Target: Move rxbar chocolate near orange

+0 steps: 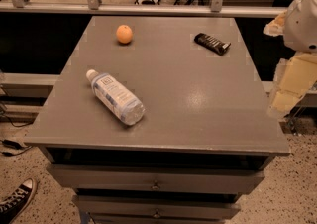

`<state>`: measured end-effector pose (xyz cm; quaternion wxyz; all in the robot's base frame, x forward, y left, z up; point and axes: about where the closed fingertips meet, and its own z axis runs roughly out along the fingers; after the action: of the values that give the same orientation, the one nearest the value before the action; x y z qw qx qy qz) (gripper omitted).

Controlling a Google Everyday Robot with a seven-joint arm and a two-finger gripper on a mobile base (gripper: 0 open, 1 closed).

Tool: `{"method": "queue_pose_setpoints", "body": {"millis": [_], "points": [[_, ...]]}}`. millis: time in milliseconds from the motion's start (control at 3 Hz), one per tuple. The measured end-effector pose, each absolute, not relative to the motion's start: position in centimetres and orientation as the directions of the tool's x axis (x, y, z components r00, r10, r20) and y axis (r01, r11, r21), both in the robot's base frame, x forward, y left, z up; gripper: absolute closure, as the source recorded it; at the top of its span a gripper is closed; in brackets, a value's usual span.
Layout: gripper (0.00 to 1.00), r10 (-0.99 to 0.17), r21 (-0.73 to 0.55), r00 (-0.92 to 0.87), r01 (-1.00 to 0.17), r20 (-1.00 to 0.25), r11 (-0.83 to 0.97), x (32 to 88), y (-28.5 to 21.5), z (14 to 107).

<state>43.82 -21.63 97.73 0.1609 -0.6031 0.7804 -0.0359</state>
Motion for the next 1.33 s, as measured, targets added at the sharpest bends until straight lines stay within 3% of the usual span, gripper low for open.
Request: {"method": "queue_pose_setpoints", "body": {"millis": [667, 1333], "points": [[0.00, -0.933, -0.278, -0.211, -0.915, -0.291, 0.293, 46.7, -22.0, 96.2], [0.00, -0.825, -0.299, -0.235, -0.852, -0.514, 0.429, 57.9, -24.5, 93.0]]}}
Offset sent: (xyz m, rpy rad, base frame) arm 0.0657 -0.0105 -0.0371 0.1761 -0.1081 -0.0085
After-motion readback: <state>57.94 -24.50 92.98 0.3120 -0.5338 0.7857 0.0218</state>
